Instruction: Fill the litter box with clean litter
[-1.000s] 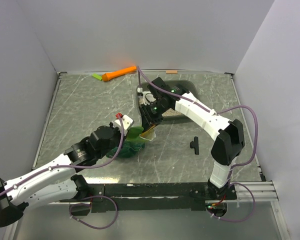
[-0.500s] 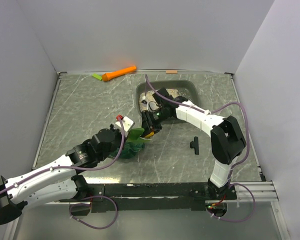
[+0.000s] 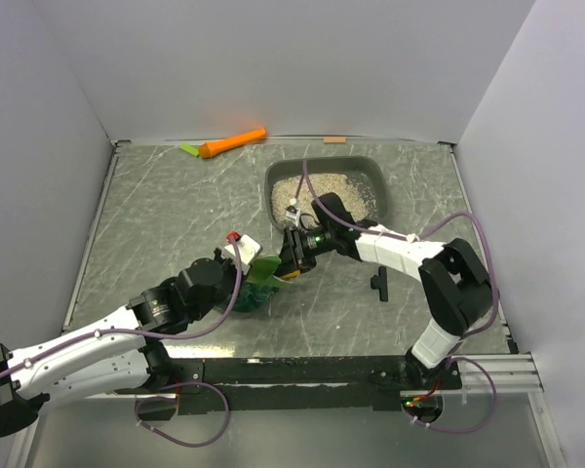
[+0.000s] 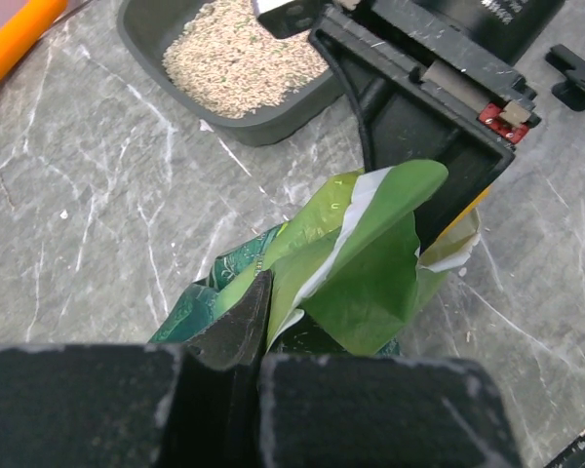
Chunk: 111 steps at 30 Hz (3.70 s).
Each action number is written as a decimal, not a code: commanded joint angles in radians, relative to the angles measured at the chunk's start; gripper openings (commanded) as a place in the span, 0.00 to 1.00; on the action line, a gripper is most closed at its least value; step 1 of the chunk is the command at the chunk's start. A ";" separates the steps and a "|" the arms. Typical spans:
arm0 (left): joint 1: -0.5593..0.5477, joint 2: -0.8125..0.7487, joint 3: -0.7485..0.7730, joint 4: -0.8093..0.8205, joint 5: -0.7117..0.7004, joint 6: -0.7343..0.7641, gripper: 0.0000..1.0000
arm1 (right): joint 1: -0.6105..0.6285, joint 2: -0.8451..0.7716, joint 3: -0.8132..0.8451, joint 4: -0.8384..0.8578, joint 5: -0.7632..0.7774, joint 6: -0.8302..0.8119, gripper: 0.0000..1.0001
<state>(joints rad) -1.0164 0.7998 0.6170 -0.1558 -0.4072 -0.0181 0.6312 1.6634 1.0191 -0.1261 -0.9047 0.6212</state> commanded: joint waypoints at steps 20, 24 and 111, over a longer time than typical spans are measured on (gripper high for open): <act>-0.159 0.049 -0.042 0.044 -0.153 0.072 0.01 | -0.186 -0.478 -0.378 0.235 -0.155 0.100 0.00; -0.162 0.038 -0.046 0.052 -0.174 0.075 0.01 | -0.220 -0.550 -0.421 0.218 -0.164 0.098 0.00; -0.243 -0.275 -0.065 0.139 -0.447 0.098 0.01 | -0.324 -1.257 -0.651 0.106 -0.037 0.637 0.00</act>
<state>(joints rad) -1.2583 0.5713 0.5434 -0.0746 -0.7834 0.0887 0.3031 0.3698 0.2951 -0.0769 -0.9035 1.2213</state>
